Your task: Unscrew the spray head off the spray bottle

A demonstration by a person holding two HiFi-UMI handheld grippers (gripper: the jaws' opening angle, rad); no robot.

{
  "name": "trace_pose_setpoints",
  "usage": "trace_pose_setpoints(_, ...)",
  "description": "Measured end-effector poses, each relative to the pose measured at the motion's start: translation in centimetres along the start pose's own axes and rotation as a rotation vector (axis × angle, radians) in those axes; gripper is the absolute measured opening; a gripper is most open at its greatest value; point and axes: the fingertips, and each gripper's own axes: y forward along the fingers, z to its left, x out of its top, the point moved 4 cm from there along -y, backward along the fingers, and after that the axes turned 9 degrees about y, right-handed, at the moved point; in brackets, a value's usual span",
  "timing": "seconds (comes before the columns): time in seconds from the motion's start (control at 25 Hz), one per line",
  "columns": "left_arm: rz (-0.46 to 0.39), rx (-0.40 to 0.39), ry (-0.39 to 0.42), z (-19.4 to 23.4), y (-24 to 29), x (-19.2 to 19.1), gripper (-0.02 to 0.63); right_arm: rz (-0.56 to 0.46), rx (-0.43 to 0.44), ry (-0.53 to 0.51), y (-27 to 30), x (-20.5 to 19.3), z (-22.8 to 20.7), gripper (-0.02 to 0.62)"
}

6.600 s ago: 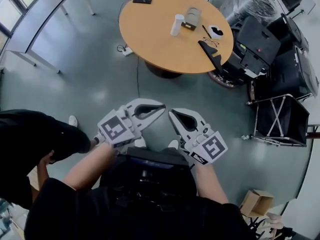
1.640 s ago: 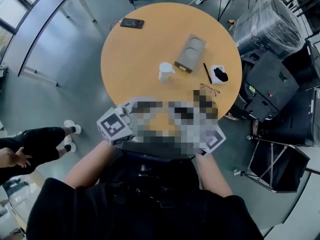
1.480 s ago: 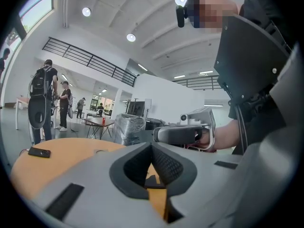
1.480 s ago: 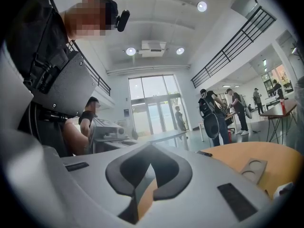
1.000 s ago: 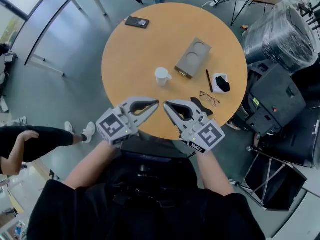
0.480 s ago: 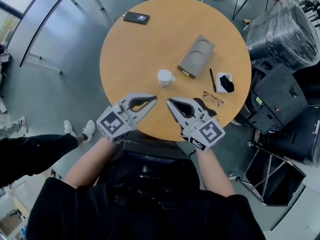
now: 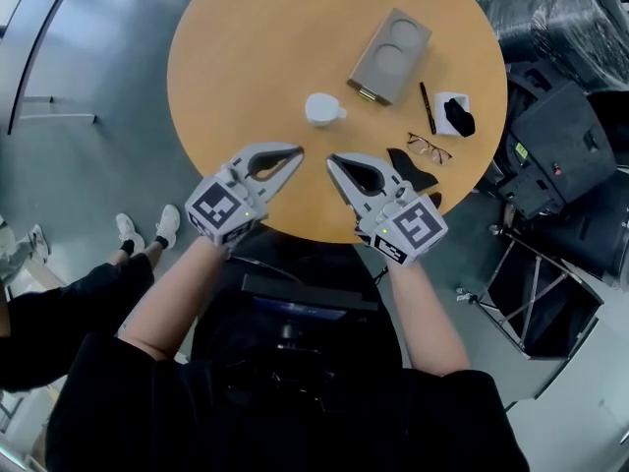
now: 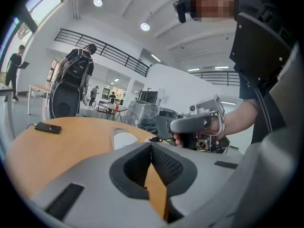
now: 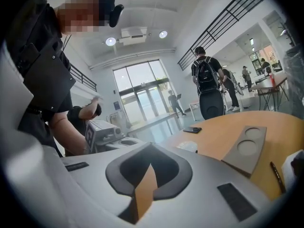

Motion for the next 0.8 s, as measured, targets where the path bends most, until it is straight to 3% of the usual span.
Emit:
trace_pose_setpoints(0.24, 0.048, 0.071, -0.004, 1.2, 2.5, -5.6, 0.041, -0.008, -0.035, 0.023, 0.6, -3.8, -3.5, -0.009)
trace_pose_setpoints(0.8, 0.027, 0.172, 0.053, 5.4, 8.3, -16.2, 0.143, -0.070, -0.114, 0.040, 3.1, -12.0, -12.0, -0.008)
